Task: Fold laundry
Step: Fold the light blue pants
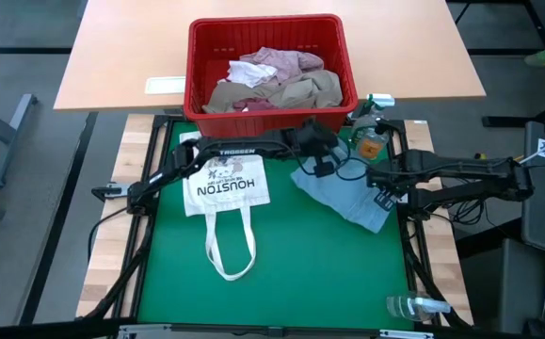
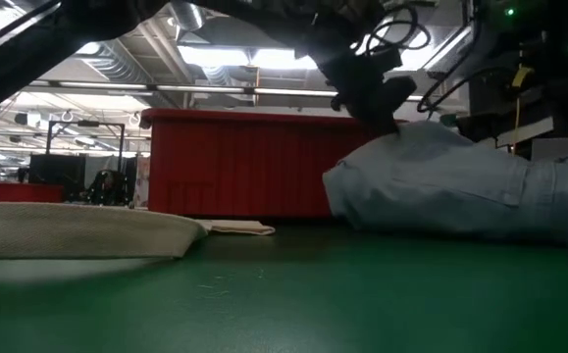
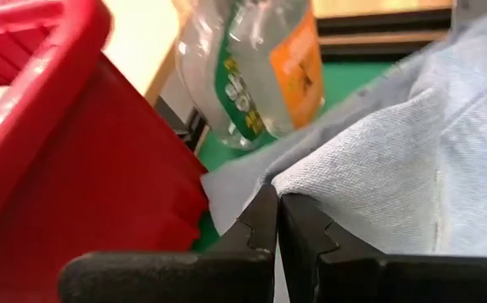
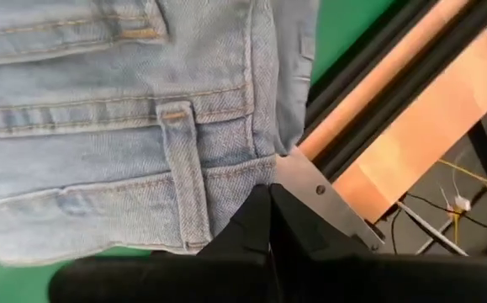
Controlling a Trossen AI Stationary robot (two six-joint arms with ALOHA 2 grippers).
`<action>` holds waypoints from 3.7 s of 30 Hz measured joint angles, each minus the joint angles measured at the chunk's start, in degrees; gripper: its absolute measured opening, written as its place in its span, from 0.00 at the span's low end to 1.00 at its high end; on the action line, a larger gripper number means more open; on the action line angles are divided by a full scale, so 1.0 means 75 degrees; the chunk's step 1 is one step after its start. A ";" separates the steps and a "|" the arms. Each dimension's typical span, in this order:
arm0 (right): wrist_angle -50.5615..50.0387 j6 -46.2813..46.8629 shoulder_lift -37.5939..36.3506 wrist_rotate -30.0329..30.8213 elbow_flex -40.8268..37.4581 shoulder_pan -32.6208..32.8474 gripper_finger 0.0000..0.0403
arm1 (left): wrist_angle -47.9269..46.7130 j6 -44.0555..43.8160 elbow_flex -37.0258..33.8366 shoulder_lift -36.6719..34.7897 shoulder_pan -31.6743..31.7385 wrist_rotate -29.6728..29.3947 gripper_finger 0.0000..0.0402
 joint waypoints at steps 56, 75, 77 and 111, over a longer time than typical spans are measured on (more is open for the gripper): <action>-0.0032 0.0160 0.0020 0.1558 -0.0401 -0.0003 0.24 | 0.4846 -0.0011 -0.2805 0.0000 0.0397 -0.0264 0.31; -0.0003 0.0159 0.0020 0.1398 -0.0401 -0.0003 0.31 | 0.4681 0.0012 -0.2794 0.0000 0.0140 -0.1741 0.26; -0.0003 0.0157 0.0020 0.1389 -0.0401 -0.0003 0.31 | 0.4677 0.0012 -0.2794 0.0000 0.0031 -0.1736 0.25; 0.1682 -0.1113 0.0017 -0.0290 -0.0398 -0.0003 0.31 | -0.0353 -0.2629 -0.2785 -0.1198 -0.1276 -0.0521 0.22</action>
